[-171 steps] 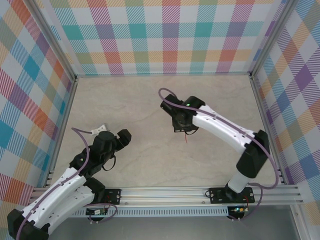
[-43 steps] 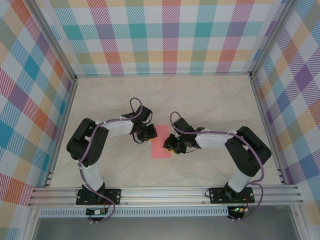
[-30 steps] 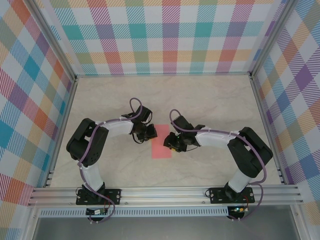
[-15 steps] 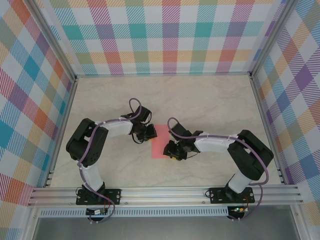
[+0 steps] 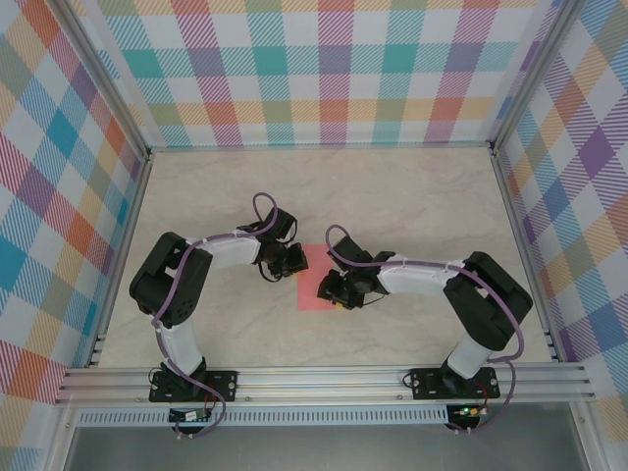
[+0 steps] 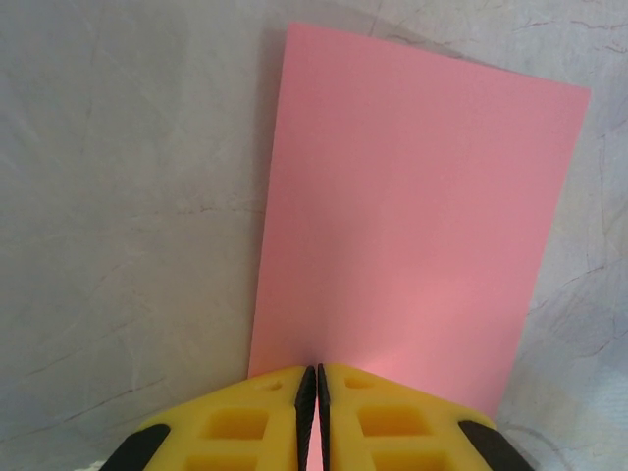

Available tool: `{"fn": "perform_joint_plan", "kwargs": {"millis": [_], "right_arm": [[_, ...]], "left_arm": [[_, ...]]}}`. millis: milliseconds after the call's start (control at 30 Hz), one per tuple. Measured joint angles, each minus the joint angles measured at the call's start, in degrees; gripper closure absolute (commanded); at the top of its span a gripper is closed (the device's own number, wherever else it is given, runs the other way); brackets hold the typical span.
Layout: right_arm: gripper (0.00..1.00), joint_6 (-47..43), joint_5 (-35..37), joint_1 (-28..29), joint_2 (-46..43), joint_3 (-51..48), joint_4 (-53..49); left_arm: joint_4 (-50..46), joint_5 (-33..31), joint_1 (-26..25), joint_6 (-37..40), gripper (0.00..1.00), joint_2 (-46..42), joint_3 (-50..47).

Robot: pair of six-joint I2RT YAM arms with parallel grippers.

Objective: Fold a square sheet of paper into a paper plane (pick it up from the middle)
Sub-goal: Third fold the triangle at the center of the table.

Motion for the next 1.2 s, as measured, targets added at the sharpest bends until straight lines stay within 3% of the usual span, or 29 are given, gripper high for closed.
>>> {"fn": "perform_joint_plan", "kwargs": {"millis": [67, 233, 567, 1200], "right_arm": [[0.55, -0.2, 1.2, 0.0, -0.3, 0.1, -1.0], [0.55, -0.5, 4.1, 0.0, -1.5, 0.9, -5.0], [0.58, -0.2, 0.8, 0.4, -1.0, 0.0, -1.4], [0.58, -0.2, 2.6, 1.5, -0.3, 0.0, -3.5]], "left_arm": [[0.1, 0.0, 0.0, -0.2, 0.86, 0.0, -0.1], [0.4, 0.2, 0.0, -0.4, 0.86, -0.1, -0.3], [0.4, 0.4, 0.1, -0.6, 0.86, -0.1, -0.3], [0.4, 0.4, 0.1, -0.5, 0.86, -0.1, -0.3]]}}
